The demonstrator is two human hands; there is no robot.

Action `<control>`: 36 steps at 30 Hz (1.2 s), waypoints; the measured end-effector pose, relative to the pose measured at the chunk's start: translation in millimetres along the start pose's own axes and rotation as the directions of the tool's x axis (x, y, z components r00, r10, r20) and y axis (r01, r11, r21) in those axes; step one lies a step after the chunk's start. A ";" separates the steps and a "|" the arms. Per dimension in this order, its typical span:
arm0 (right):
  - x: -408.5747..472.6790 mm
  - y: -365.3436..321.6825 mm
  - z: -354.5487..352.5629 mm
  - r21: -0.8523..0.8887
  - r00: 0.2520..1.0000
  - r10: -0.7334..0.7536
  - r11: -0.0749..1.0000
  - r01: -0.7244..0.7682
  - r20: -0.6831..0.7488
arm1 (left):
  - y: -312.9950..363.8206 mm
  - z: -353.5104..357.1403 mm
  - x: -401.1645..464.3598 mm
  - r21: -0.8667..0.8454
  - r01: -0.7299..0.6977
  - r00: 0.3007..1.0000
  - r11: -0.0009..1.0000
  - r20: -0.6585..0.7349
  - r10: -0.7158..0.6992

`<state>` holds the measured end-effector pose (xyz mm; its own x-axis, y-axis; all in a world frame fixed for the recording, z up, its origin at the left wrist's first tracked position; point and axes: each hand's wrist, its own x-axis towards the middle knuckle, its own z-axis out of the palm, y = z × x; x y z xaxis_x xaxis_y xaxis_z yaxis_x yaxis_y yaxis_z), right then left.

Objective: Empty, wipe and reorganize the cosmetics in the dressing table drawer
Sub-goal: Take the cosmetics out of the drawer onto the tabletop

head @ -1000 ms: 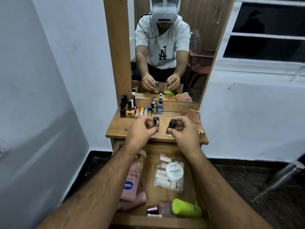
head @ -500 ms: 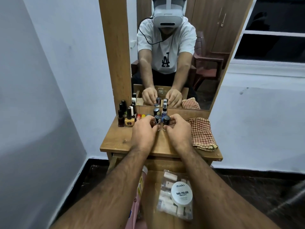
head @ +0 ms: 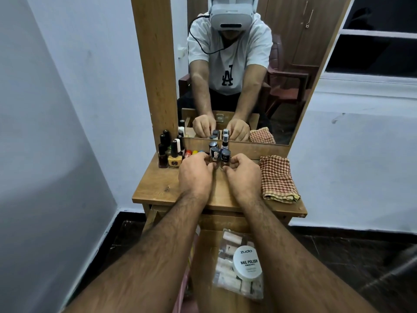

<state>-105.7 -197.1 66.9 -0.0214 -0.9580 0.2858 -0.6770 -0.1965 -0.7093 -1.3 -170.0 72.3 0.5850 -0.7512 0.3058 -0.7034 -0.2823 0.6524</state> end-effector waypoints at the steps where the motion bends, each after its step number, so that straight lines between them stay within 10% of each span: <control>1: 0.0 -0.5 0.5 -0.012 1.000 0.006 1.000 -0.006 0.001 | 0.8 0.4 -0.2 0.005 0.008 1.000 1.000 0.002 -0.008; 36: 2.6 -4.1 2.5 -0.060 0.999 0.033 0.998 -0.033 0.006 | 7.3 -10.3 -9.9 -0.014 0.070 0.998 0.997 0.009 -0.070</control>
<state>-101.2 -199.4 69.0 -0.0393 -0.9652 0.2584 -0.7190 -0.1522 -0.6781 -8.1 -158.6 81.1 0.6290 -0.7351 0.2531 -0.6549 -0.3256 0.6820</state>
